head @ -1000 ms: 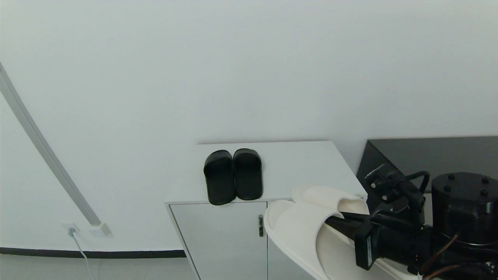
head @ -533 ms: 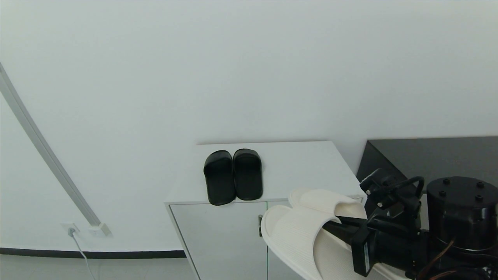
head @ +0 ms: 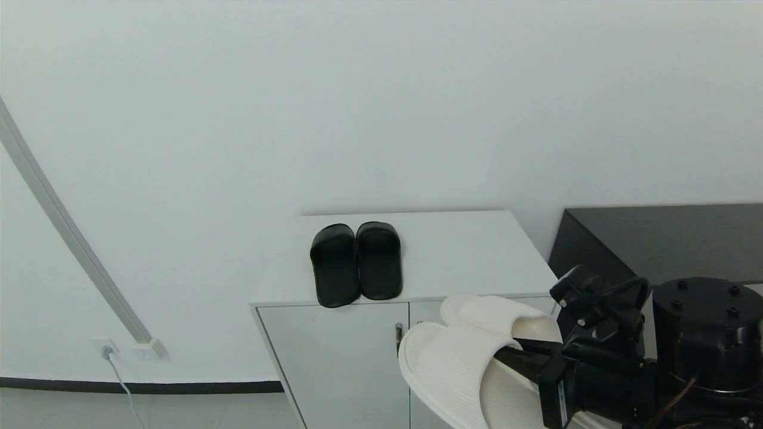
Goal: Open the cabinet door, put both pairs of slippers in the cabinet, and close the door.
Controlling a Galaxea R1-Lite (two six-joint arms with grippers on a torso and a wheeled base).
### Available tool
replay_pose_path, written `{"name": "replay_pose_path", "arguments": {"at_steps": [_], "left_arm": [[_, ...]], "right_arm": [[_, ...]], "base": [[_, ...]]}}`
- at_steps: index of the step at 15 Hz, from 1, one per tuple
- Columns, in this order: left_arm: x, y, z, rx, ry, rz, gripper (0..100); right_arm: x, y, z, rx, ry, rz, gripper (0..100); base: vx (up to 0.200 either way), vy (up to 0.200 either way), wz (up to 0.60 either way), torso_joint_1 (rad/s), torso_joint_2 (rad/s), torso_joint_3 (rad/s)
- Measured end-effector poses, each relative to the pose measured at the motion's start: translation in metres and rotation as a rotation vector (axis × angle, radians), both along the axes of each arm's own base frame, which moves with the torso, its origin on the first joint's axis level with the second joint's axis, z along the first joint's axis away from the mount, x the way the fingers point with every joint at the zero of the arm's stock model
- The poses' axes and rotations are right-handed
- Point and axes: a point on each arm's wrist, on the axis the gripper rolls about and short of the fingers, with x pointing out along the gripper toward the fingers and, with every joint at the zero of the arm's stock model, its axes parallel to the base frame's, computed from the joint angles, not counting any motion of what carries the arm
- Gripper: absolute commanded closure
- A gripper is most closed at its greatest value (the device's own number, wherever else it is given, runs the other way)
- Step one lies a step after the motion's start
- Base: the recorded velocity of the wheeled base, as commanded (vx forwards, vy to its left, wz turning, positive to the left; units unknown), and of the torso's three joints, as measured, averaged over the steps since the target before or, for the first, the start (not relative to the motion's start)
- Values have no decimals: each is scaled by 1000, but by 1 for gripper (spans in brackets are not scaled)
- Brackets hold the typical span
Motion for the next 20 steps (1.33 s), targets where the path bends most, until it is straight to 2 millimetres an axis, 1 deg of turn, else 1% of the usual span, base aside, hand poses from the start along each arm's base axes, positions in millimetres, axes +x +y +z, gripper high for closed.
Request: {"name": "replay_pose_path", "arguments": {"at_steps": [7,20], "left_arm": [[0,0,0,-3,-1,2,0],[0,0,0,4,-1,6,0]], "right_arm": [[-1,0,-2,-28,-16,14,100],[-4,1,-6,-41,-10,25,100]], "base": [[0,0,0,-177,409,228],[0,0,0,-205,526,315]]}}
